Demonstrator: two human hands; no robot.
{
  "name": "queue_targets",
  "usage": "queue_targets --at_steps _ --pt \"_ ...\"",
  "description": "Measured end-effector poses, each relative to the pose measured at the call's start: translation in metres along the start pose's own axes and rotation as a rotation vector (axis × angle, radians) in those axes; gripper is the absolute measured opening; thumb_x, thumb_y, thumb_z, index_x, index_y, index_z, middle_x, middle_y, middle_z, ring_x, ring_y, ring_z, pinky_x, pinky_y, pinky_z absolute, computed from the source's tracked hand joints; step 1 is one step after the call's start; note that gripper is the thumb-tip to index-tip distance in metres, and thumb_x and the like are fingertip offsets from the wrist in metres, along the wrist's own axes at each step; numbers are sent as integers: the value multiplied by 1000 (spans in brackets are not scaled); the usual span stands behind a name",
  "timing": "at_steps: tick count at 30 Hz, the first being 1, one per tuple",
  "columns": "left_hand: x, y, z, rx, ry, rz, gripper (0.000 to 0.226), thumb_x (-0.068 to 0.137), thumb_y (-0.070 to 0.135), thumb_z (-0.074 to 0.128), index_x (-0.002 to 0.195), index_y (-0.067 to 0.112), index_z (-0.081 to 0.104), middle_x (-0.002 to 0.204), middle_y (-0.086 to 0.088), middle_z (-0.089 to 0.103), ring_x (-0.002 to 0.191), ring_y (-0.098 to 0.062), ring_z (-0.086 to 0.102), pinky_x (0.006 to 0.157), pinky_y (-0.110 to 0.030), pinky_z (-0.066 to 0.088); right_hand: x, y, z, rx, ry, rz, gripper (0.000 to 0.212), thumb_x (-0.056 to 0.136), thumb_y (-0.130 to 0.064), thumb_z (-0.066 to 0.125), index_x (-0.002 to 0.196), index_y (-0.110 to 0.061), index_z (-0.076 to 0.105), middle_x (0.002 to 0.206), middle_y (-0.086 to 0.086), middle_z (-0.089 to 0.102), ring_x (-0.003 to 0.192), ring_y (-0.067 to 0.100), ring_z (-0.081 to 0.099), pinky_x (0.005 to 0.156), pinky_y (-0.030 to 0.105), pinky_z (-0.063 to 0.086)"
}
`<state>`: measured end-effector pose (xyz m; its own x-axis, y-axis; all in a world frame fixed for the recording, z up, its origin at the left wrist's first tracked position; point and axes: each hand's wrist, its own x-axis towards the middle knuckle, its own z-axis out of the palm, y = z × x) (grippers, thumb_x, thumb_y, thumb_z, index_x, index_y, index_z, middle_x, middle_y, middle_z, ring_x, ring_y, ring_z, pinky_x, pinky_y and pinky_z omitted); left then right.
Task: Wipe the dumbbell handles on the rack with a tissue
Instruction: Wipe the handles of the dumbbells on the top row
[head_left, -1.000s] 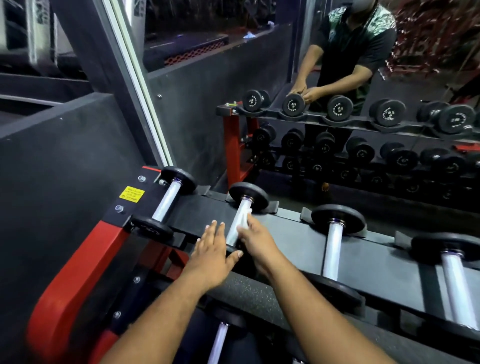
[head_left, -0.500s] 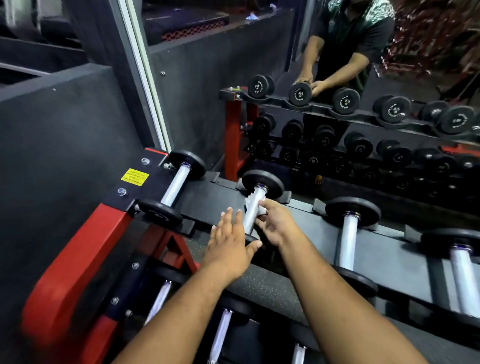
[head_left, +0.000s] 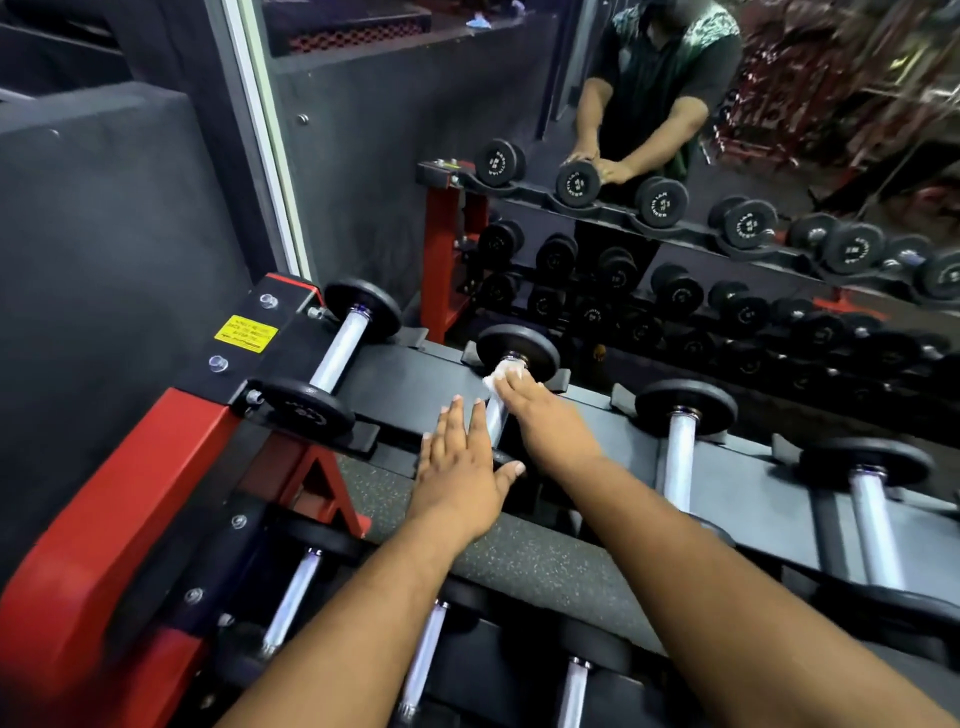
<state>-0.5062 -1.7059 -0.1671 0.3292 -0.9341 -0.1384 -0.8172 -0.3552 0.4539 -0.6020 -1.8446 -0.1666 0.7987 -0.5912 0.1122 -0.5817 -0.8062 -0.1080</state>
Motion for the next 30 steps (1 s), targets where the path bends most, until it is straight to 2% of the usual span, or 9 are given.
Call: queue_targets --at_steps 3,5,8,12,15,20,23,25,30 --pt "0 0 0 -21 17 0 85 104 55 33 158 19 -22 163 -7 -33 152 -23 -24 125 -42 -11 -14 1 -2 79 -115 -256 54 101 -18 50 153 -28 37 163 -10 26 150 17 24 107 34 38" --pt "0 2 0 -17 29 -3 84 104 54 35 158 18 -19 164 -7 -30 153 -24 -21 125 -43 -10 -22 6 -6 100 -193 -302 55 100 -22 54 152 -33 38 161 -17 23 151 10 20 109 34 38" --pt "-4 5 0 19 66 -7 83 103 58 32 160 17 -14 166 -8 -24 154 -24 -17 126 -43 -6 -35 12 -18 59 -225 -251 49 102 -23 52 149 -31 44 160 -10 30 149 11 26 116 36 35" --pt "-15 17 -1 5 128 -32 82 103 56 36 161 16 -5 168 -12 -14 156 -26 -10 127 -44 0 -68 23 -35 157 -135 -108 50 100 -13 49 149 -26 46 160 -3 32 148 11 28 119 23 20" --pt "-26 38 5 -3 175 -15 78 104 53 40 161 16 2 169 -12 -9 156 -26 -9 126 -44 0 -105 47 -42 317 68 -43 53 97 -3 48 144 -28 52 153 -5 44 143 9 38 119 31 31" --pt "-49 87 29 -38 162 -17 77 104 51 39 162 16 3 169 -13 -9 156 -27 -9 126 -43 1 -165 101 -54 486 275 89 41 102 -12 47 133 -34 61 142 -10 58 133 9 51 112 30 41" --pt "-60 132 49 -37 100 -17 79 103 54 39 162 16 0 169 -10 -13 155 -24 -13 126 -41 -1 -193 140 -56 436 234 118 60 89 2 51 132 -40 60 144 -9 55 132 13 53 109 34 44" --pt "-63 156 61 -29 81 -11 80 103 55 39 162 15 2 169 -9 -13 155 -23 -13 125 -40 -1 -198 149 -58 409 188 68 68 81 8 51 133 -35 62 145 -5 55 133 17 53 109 35 44" --pt "-65 199 84 -19 26 -29 85 102 59 37 162 13 -2 169 -8 -13 155 -21 -14 124 -39 -2 -201 160 -58 319 78 15 65 87 4 51 140 -32 57 154 -3 44 140 15 43 106 18 29"
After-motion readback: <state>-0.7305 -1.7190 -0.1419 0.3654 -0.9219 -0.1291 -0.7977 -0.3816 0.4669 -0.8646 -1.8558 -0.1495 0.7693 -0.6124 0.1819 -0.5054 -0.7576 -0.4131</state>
